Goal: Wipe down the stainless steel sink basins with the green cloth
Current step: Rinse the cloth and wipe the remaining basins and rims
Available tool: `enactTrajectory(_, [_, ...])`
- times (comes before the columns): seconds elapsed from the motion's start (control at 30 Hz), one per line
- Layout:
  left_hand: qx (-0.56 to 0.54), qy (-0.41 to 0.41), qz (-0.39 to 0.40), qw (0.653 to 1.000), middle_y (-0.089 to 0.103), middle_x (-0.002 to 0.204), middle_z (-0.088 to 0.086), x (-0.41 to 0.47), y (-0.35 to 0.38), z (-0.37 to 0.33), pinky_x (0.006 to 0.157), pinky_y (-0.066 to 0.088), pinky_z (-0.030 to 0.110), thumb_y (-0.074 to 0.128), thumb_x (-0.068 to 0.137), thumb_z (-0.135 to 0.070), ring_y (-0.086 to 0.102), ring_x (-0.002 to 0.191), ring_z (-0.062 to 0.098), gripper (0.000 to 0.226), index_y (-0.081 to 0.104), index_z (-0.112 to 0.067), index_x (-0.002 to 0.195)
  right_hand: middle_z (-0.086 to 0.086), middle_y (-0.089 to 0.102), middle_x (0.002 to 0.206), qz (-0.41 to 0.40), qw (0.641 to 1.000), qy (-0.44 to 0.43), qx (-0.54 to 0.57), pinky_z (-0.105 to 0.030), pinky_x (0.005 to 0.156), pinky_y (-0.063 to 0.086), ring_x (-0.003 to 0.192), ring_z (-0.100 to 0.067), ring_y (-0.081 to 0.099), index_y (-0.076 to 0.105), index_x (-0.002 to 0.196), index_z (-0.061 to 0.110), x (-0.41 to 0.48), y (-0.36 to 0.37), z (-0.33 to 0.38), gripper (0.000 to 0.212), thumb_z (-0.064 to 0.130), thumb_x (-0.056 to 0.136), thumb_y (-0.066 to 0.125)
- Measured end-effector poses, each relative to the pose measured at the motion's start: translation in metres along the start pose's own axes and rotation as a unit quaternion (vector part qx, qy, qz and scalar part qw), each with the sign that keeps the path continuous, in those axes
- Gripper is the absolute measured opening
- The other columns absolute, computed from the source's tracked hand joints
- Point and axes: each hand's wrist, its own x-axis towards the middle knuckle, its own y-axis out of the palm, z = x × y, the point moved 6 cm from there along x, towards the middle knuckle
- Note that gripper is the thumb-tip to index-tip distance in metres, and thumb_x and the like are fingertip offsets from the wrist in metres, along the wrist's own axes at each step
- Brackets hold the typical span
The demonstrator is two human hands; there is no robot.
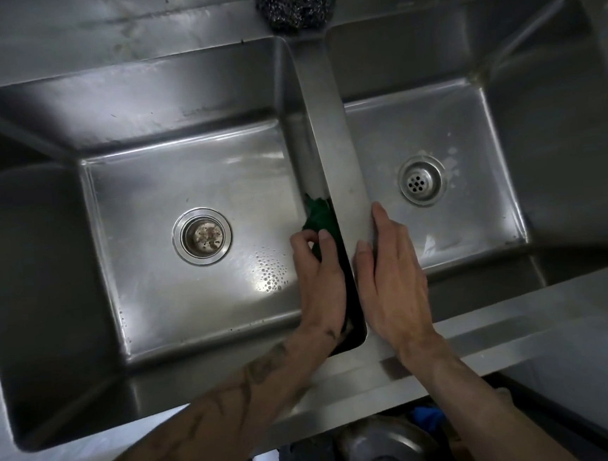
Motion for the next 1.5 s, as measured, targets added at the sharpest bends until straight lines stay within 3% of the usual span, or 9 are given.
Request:
enactTrajectory(0.2, [0.077,-0.008,-0.069,0.995,0.05,0.126,0.008,0.02,0.008,0.004,0.101,0.043,0.04,0.035,0.115,-0.037,0.047,0.107,0.017,0.025,0.043,-0.014,0.122,-0.004,0.054,0.141,0.0,1.0,0.004,-0.012,-0.051,0.095,0.056,0.12,-0.022,0.059,0.025,0.161,0.022,0.0,0.0,0.001,0.057,0.04,0.108,0.032])
enactTrajectory(0.3, [0.08,0.004,-0.063,0.995,0.053,0.119,0.007,0.015,0.005,-0.005,0.092,0.042,0.037,0.037,0.114,-0.036,0.05,0.098,0.014,0.017,0.043,-0.019,0.114,-0.004,0.055,0.138,-0.002,1.0,0.006,-0.017,-0.05,0.093,0.056,0.117,-0.021,0.059,0.026,0.161,0.02,-0.001,0.0,0.002,0.057,0.038,0.108,0.034])
enactTrajectory(0.43, [0.096,0.133,-0.006,0.986,0.058,0.103,0.002,-0.006,-0.007,-0.028,0.077,0.044,0.024,0.043,0.111,-0.042,0.056,0.093,0.017,0.013,0.042,-0.04,0.098,-0.003,0.055,0.137,0.0,1.0,0.0,-0.016,-0.047,0.093,0.056,0.116,-0.02,0.059,0.028,0.16,0.018,-0.001,-0.002,0.003,0.055,0.036,0.109,0.033])
enactTrajectory(0.5, [0.117,0.159,-0.01,0.98,0.057,0.098,0.002,0.003,-0.007,-0.027,0.078,0.046,0.028,0.039,0.108,-0.046,0.056,0.091,0.019,0.015,0.042,-0.038,0.095,-0.004,0.055,0.137,-0.003,1.0,0.002,-0.017,-0.047,0.093,0.056,0.116,-0.021,0.059,0.029,0.16,0.018,-0.001,-0.002,0.004,0.055,0.037,0.109,0.032])
enactTrajectory(0.63, [0.125,0.103,-0.062,0.985,0.057,0.105,0.0,0.039,0.001,-0.012,0.091,0.051,0.049,0.038,0.108,-0.045,0.056,0.097,0.017,0.019,0.047,-0.028,0.105,-0.003,0.056,0.133,-0.003,1.0,0.005,-0.021,-0.049,0.09,0.057,0.112,-0.02,0.06,0.027,0.161,0.02,0.0,-0.001,0.003,0.058,0.043,0.108,0.028])
enactTrajectory(0.87, [0.02,0.216,-0.068,0.974,0.059,0.107,0.003,0.031,0.004,-0.055,0.087,0.05,0.036,0.045,0.106,-0.044,0.058,0.102,0.024,0.017,0.049,-0.029,0.109,-0.002,0.057,0.131,0.0,1.0,0.006,-0.029,-0.046,0.087,0.058,0.109,-0.019,0.061,0.029,0.161,0.019,0.0,0.001,0.003,0.059,0.043,0.106,0.028])
enactTrajectory(1.1, [0.101,0.09,-0.062,0.989,0.059,0.105,0.004,0.078,0.005,-0.02,0.086,0.051,0.047,0.04,0.112,-0.039,0.059,0.097,0.02,0.014,0.046,-0.03,0.103,-0.004,0.061,0.122,-0.004,0.999,0.002,-0.039,-0.047,0.082,0.061,0.1,-0.018,0.063,0.028,0.16,0.019,0.002,0.001,0.003,0.059,0.045,0.107,0.026])
enactTrajectory(1.37, [0.025,0.226,-0.066,0.972,0.059,0.101,0.009,0.068,0.01,-0.08,0.079,0.049,0.046,0.041,0.106,-0.046,0.058,0.093,0.031,0.011,0.044,-0.05,0.096,-0.006,0.061,0.129,-0.017,0.999,-0.007,-0.038,-0.047,0.084,0.06,0.107,-0.021,0.064,0.032,0.158,0.017,0.001,-0.001,0.004,0.056,0.041,0.108,0.029])
enactTrajectory(1.5, [0.092,0.103,-0.061,0.989,0.059,0.103,0.01,0.1,0.01,-0.039,0.077,0.044,0.039,0.036,0.11,-0.044,0.057,0.089,0.023,0.015,0.042,-0.035,0.099,-0.006,0.062,0.128,-0.018,0.999,-0.009,-0.043,-0.046,0.087,0.061,0.107,-0.022,0.066,0.033,0.158,0.017,0.001,-0.001,0.005,0.057,0.043,0.108,0.028])
